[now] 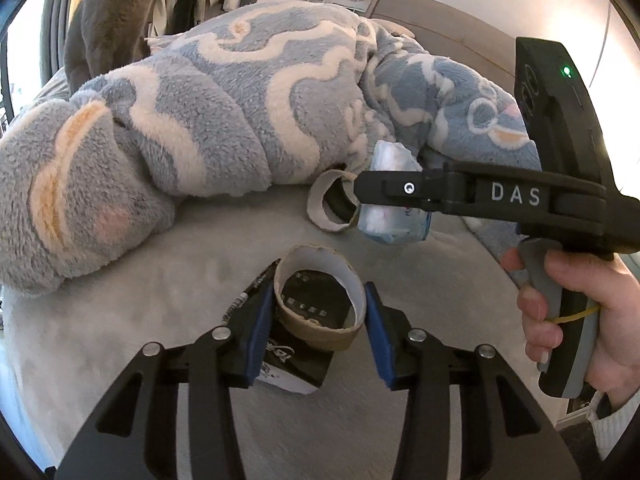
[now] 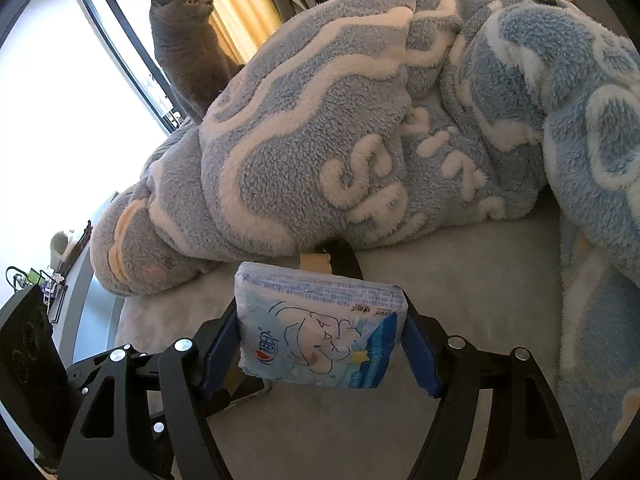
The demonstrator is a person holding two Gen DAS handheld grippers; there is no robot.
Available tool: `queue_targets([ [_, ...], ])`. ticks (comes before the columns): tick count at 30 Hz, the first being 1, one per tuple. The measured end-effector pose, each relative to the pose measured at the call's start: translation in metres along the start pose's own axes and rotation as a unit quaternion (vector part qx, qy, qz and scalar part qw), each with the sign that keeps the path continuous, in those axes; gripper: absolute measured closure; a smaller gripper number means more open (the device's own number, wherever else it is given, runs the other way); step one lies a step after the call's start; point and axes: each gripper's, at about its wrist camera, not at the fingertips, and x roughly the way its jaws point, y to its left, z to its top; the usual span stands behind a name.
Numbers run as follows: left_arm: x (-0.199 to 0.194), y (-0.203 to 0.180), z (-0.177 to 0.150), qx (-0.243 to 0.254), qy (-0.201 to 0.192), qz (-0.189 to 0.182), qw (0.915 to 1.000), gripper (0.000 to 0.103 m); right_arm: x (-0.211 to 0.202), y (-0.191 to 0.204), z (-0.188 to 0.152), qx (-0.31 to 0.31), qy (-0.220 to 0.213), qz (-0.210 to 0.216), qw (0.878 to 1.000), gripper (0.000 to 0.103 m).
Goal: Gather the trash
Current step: 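Carry the tape roll and tissue pack over the green bin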
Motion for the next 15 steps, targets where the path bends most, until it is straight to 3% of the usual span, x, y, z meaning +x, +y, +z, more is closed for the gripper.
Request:
queue_targets([
  [15,-0.043,0.004,-0.027,-0.013,0.001,0.024,0.9996,0.056,-0.023,0.037,-0.021,-0.013,-0.013,0.01,1.0,0.029],
])
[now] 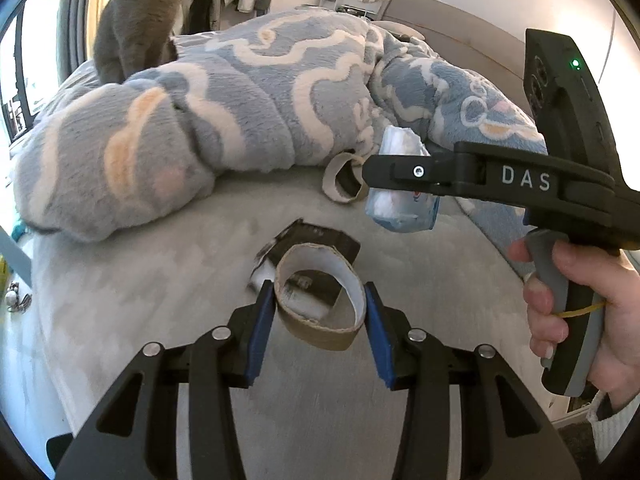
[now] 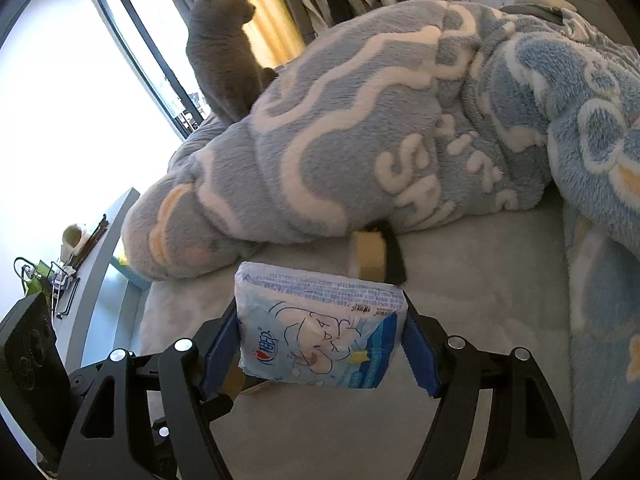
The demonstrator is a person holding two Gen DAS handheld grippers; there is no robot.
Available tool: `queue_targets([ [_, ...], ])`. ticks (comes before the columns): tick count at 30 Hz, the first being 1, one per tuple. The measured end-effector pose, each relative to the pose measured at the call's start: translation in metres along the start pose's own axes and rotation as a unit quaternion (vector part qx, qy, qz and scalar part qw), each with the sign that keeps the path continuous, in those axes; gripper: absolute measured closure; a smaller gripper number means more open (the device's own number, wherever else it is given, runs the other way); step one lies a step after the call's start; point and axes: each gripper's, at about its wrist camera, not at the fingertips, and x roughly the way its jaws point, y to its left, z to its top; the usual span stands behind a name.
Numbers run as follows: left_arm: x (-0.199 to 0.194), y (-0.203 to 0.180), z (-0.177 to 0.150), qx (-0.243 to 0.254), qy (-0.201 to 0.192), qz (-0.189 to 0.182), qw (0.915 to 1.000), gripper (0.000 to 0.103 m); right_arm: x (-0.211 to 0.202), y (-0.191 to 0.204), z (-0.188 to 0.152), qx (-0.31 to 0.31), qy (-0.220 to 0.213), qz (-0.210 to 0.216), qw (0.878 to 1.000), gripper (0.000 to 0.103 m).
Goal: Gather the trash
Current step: 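Carry the tape roll and tissue pack over the green bin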
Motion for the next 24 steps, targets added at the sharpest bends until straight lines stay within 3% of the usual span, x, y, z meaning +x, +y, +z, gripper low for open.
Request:
queue_targets([
  [24,-0.105,0.021,-0.084,-0.034,-0.013,0.059,0.9976,0.056,-0.03,0.102,-0.067,-0.06,-0.001,0.027,0.998,0.029],
])
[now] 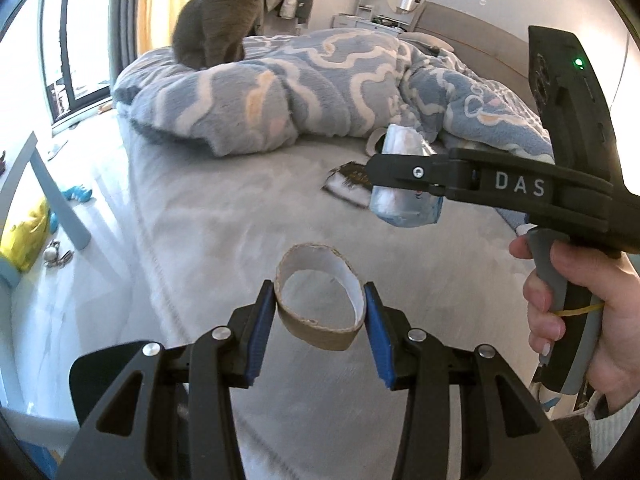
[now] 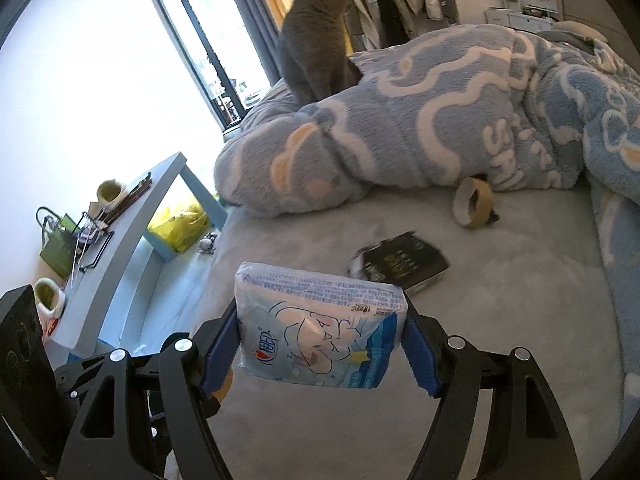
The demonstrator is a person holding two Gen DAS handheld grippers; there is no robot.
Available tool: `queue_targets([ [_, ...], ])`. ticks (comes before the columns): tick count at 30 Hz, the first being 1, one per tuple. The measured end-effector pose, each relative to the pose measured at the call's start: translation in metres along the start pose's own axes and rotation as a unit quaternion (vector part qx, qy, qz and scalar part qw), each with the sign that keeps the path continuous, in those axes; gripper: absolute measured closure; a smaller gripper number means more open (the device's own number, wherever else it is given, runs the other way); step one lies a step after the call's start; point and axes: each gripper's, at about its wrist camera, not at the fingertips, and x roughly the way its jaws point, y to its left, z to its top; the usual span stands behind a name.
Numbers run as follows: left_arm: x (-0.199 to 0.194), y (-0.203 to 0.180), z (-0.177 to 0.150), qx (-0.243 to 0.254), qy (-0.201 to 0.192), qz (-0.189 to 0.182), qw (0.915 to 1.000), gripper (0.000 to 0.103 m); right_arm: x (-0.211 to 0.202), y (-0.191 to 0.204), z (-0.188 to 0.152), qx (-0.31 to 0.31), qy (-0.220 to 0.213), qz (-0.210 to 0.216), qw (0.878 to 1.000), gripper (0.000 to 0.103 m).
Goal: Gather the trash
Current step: 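Carry the tape roll and tissue pack over the green bin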
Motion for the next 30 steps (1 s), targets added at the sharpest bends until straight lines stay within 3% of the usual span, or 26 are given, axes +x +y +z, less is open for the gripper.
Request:
queue_targets([
  [15,-0.032,0.05,-0.027,-0.047,-0.006,0.039,0.9981,0.056,0.008,0.049,-0.022,-0.035,0.016,0.019,0.999,0.029],
  [30,-0.048,0.115,-0.049,-0.08,0.005,0.077,0.9938,0.056,0.036,0.114,-0.023,-0.07,0.028,0.045,0.996,0.029],
])
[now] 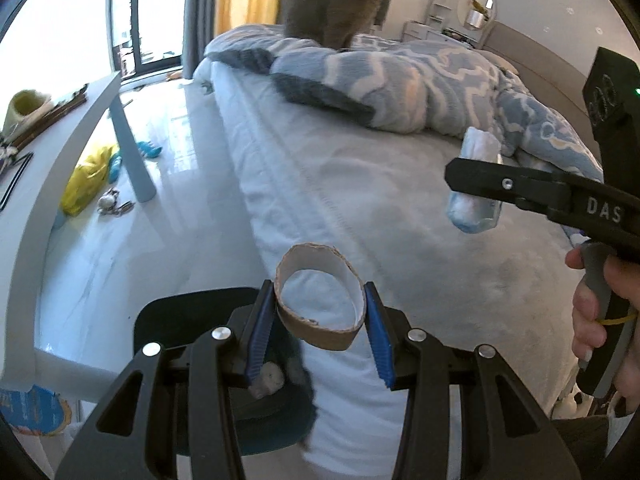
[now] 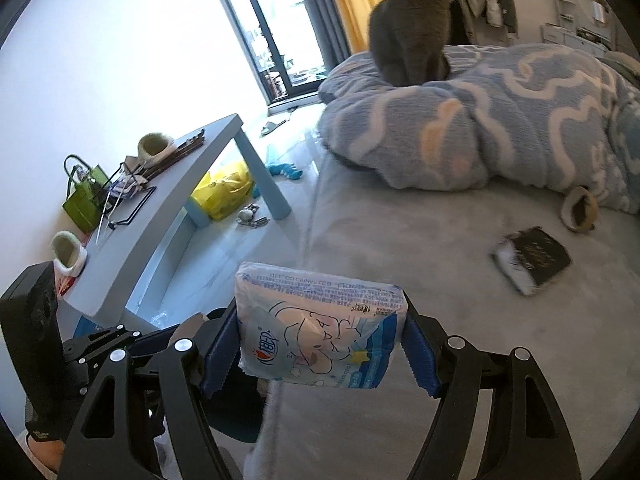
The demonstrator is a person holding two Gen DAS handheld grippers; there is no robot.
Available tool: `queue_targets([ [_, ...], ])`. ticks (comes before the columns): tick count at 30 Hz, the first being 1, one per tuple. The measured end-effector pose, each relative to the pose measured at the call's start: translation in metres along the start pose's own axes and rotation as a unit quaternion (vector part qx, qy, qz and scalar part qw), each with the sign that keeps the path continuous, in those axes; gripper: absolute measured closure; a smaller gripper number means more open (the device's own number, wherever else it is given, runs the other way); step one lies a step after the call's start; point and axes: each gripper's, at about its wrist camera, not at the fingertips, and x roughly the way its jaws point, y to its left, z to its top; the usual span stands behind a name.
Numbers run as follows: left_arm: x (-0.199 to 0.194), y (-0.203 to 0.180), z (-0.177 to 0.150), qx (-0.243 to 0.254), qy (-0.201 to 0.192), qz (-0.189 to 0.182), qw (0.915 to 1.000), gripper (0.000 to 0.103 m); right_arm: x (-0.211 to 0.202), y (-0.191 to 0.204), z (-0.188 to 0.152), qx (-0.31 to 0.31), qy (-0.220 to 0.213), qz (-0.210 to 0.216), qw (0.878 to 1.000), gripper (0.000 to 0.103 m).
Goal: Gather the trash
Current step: 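Carry the tape roll and tissue pack over the green bin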
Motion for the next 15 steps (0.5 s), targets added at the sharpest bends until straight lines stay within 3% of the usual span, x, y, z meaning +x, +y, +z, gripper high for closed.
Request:
queue_targets([
  [15,0.005,0.082,-0.027,-0.066,0.053,0.036,0.9957,0.056,0.046,0.073,0.0,-0.051,0.025,0.024,0.998,0.029],
])
